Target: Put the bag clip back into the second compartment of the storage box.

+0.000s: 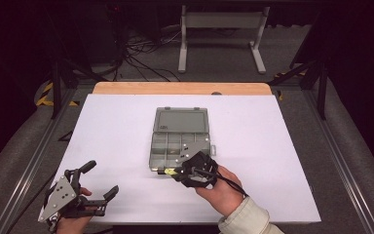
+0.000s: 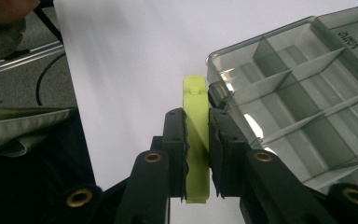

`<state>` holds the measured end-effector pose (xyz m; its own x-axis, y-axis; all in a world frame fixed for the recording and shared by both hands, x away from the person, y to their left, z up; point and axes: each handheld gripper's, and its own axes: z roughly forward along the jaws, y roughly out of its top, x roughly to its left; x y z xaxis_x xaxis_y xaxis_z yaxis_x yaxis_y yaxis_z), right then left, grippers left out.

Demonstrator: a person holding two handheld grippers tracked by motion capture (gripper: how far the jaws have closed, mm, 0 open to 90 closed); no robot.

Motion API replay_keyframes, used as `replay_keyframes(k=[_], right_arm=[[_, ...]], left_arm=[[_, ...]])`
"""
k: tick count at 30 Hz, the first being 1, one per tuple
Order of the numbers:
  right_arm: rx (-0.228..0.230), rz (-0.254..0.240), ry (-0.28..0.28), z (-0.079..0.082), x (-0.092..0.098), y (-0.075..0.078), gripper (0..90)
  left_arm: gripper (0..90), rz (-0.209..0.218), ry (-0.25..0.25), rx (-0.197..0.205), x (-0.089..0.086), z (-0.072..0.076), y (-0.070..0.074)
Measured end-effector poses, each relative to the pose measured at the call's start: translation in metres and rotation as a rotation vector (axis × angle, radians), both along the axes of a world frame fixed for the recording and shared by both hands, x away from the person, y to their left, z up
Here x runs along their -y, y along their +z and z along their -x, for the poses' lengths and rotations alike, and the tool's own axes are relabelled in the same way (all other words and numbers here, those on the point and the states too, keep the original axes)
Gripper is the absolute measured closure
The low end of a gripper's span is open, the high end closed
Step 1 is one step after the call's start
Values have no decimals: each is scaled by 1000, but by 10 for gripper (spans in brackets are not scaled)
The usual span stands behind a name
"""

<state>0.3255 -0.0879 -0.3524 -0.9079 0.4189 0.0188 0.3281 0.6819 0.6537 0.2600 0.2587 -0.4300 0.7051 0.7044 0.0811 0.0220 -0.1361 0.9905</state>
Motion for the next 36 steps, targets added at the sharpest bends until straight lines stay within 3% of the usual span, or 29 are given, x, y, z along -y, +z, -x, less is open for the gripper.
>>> replay_keyframes(k=[17, 29, 36], right_arm=[[12, -53, -92, -36, 2, 14, 778], [-6, -83, -169, -75, -2, 9, 778], [-9, -96, -198, -87, -5, 6, 778]], left_arm=[[2, -2, -7, -6, 0, 0, 0], [3, -3, -10, -1, 0, -1, 0], [3, 1, -8, -6, 0, -1, 0]])
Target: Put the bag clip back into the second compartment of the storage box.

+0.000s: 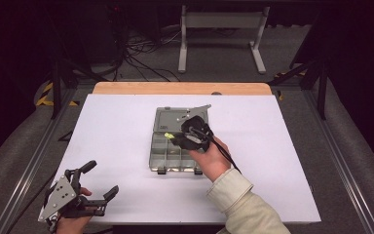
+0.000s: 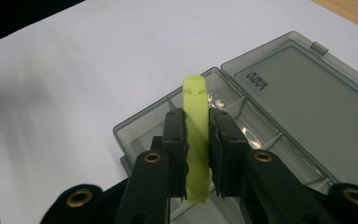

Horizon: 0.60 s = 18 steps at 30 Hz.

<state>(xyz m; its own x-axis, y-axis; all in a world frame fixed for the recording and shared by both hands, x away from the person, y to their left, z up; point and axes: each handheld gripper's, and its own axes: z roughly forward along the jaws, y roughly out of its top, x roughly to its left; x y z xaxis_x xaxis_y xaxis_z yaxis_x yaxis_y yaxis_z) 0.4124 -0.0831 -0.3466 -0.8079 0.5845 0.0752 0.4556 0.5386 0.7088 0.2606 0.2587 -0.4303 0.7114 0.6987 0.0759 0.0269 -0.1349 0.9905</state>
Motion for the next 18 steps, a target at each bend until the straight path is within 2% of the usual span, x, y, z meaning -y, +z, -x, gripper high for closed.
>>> replay_keyframes(k=[18], right_arm=[[-2, 21, -55, -31, -11, -13, 778]], left_arm=[[3, 1, 3, 3, -1, 0, 0]])
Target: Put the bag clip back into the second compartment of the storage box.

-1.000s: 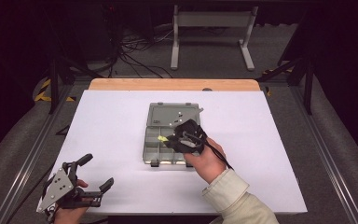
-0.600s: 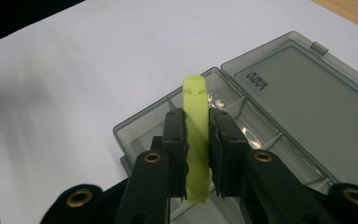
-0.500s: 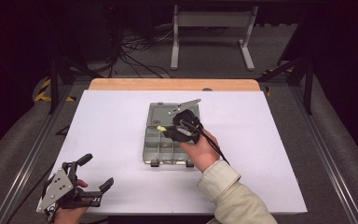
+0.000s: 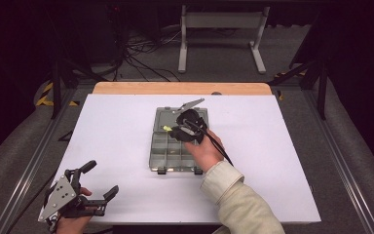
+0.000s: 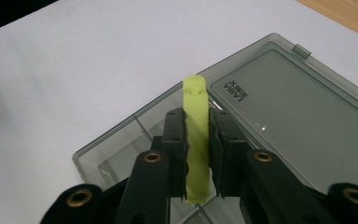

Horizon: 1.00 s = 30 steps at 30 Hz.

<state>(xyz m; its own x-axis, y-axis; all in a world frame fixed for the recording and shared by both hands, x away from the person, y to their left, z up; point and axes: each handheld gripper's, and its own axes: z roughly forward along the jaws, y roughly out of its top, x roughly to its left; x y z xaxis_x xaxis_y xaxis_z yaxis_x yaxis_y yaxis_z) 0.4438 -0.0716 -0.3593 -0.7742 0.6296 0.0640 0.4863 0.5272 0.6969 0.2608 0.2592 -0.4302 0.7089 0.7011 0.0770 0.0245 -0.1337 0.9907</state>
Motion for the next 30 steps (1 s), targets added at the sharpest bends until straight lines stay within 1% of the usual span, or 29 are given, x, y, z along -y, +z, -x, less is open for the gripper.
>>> replay_keyframes(k=[2, 4, 6, 9, 11, 15, 17, 24, 30], right_arm=[[-4, 6, -7, -4, -1, -3, 778], [-5, 7, -9, -5, -2, -4, 778], [-15, 10, -15, -6, -2, -7, 778], [-27, 19, -20, -7, -3, -11, 778], [-33, 17, -24, -8, -3, -14, 778], [-59, 7, -34, -10, -3, -21, 778], [-60, 9, -29, -11, -4, -24, 778], [-75, 8, -43, -14, -4, -32, 778], [-84, 7, -52, -16, -3, -35, 777]], left_arm=[[3, 1, 1, -1, 0, 0, 0], [3, 3, 0, -3, 0, 0, 0], [3, -3, -1, -3, 0, 0, 0], [3, 1, 0, 0, 0, 0, 0], [3, 1, 0, 1, -1, 0, 0], [3, -1, 2, 1, 0, 0, 0], [3, 0, 0, 1, 0, 0, 0], [3, -1, 1, 1, 0, 0, 0], [3, -3, -4, -2, 0, 0, 0]])
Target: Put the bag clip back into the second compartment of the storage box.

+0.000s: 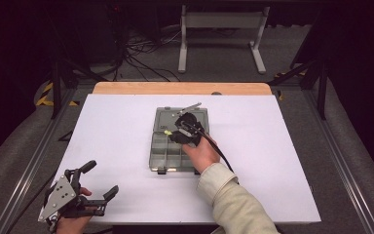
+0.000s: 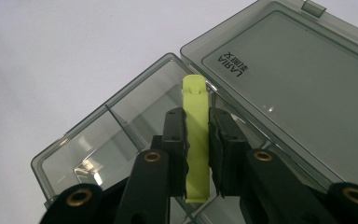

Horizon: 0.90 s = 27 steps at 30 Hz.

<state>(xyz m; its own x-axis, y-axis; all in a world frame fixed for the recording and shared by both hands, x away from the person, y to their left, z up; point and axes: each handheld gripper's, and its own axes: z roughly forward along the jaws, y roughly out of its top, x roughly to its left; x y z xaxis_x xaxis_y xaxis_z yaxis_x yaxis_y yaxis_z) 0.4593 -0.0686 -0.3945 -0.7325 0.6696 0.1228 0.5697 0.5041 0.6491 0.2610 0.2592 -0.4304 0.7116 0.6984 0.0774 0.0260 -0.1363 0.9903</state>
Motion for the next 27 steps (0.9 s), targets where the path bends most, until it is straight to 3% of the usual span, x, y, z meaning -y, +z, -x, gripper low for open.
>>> replay_keyframes(k=[27], right_arm=[[-44, -2, -27, -3, -2, -13, 777]], left_arm=[[3, 1, 0, -3, 1, 0, 0]])
